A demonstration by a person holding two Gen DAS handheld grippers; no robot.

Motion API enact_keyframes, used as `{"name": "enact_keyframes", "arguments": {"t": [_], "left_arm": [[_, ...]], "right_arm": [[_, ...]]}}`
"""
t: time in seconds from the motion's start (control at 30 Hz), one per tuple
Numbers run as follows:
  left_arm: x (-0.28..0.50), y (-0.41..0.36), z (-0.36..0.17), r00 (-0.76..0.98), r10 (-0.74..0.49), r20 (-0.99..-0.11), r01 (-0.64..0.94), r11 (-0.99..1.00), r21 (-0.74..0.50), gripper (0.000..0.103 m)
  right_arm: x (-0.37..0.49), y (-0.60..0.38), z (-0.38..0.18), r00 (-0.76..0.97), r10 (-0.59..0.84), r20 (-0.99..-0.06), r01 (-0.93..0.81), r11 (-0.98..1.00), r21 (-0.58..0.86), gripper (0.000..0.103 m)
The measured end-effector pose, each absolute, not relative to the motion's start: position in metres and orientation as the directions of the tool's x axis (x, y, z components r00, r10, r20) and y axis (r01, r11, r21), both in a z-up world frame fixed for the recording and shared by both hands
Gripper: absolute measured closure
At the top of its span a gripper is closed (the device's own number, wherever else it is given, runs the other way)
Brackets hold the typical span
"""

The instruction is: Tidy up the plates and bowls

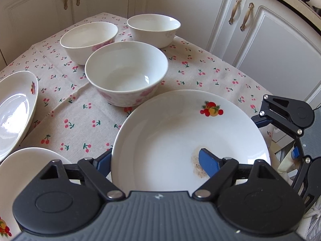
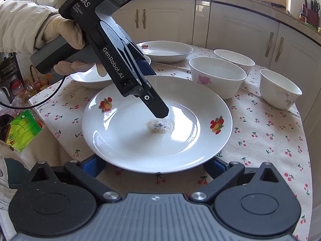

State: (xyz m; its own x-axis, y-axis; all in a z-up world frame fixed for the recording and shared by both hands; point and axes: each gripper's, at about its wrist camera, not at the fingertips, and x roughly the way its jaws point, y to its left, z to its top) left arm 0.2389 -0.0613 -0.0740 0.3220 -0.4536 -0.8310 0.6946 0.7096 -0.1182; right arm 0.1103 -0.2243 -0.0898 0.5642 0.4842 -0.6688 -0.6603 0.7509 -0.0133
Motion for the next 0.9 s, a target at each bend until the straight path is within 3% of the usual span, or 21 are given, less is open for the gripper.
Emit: {"name": "enact_keyframes", "arguments": {"t": [0.9], "left_arm": [[0.215,0.007,-0.035,0.454,-0.452,-0.768,0.593,0.796,-0.117,0.016]], "right_arm": [[0.119,-0.178,-0.057,0.511,0.541,-0.668,-0.749,0.662,-0.037,0.0]]}}
